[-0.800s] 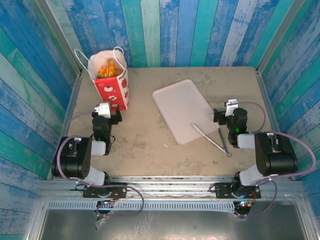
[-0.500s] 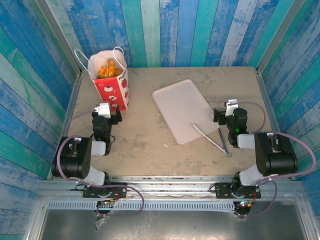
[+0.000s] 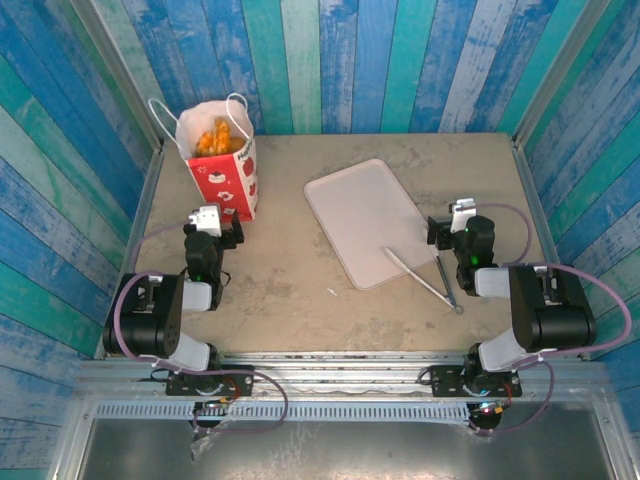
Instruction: Take the fake bread out of the paper bag
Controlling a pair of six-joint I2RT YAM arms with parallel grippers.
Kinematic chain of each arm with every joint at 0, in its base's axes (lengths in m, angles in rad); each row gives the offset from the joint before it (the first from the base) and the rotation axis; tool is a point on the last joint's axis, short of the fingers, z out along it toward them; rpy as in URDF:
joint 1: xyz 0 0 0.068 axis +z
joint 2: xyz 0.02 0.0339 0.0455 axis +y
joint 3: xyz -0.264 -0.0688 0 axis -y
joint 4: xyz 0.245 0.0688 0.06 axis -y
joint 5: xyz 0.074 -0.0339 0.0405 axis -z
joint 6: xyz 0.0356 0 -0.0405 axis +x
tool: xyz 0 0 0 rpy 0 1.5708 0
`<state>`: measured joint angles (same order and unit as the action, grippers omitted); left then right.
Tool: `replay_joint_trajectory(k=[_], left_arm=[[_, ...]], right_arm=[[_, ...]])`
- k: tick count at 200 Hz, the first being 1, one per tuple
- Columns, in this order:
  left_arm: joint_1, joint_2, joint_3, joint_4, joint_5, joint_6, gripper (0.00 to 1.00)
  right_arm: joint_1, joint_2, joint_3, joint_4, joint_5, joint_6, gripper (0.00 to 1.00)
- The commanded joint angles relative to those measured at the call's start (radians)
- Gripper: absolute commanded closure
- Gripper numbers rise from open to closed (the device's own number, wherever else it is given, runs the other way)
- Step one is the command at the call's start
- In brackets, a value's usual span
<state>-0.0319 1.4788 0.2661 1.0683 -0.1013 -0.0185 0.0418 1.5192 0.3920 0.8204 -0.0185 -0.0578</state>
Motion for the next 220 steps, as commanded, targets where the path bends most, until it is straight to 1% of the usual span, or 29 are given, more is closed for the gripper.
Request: replay_joint_trajectory(k=[1, 74, 98, 122, 149, 165, 195, 199, 220], left_arm=[[0.0, 0.022, 0.007, 0.003, 0.003, 0.009, 0.06], [0.001, 0.021, 0.002, 0.008, 0.002, 0.011, 0.06], [0.001, -0.003, -0.019, 0.023, -0.013, 0.004, 0.06], [0.001, -0.045, -0.036, 0.025, -0.03, -0.006, 0.06], [0.001, -0.099, -0.05, -0.002, -0.051, -0.015, 0.06], [0.001, -0.131, -0.055, -0.023, -0.071, -0.027, 0.06], [0.0, -0.217, -0.047, -0.129, -0.084, -0.051, 0.06], [0.0, -0.256, -0.045, -0.145, -0.088, -0.057, 0.06], [0.0, -0.358, -0.032, -0.252, -0.105, -0.108, 0.06]], right_arm=[[0.0, -0.005, 0.016, 0.012, 0.011, -0.009, 0.0], [0.0, -0.007, 0.013, 0.014, 0.011, -0.009, 0.0], [0.001, -0.009, 0.014, 0.014, 0.006, -0.011, 0.0], [0.001, -0.041, 0.016, -0.017, 0.005, -0.01, 0.0], [0.0, -0.116, -0.004, -0.041, 0.028, 0.0, 0.0], [0.0, -0.167, 0.004, -0.106, 0.047, 0.018, 0.0], [0.0, -0.229, 0.044, -0.242, 0.085, 0.069, 0.0], [0.0, -0.237, 0.05, -0.259, 0.088, 0.077, 0.0], [0.0, -0.289, 0.075, -0.349, 0.112, 0.118, 0.0]])
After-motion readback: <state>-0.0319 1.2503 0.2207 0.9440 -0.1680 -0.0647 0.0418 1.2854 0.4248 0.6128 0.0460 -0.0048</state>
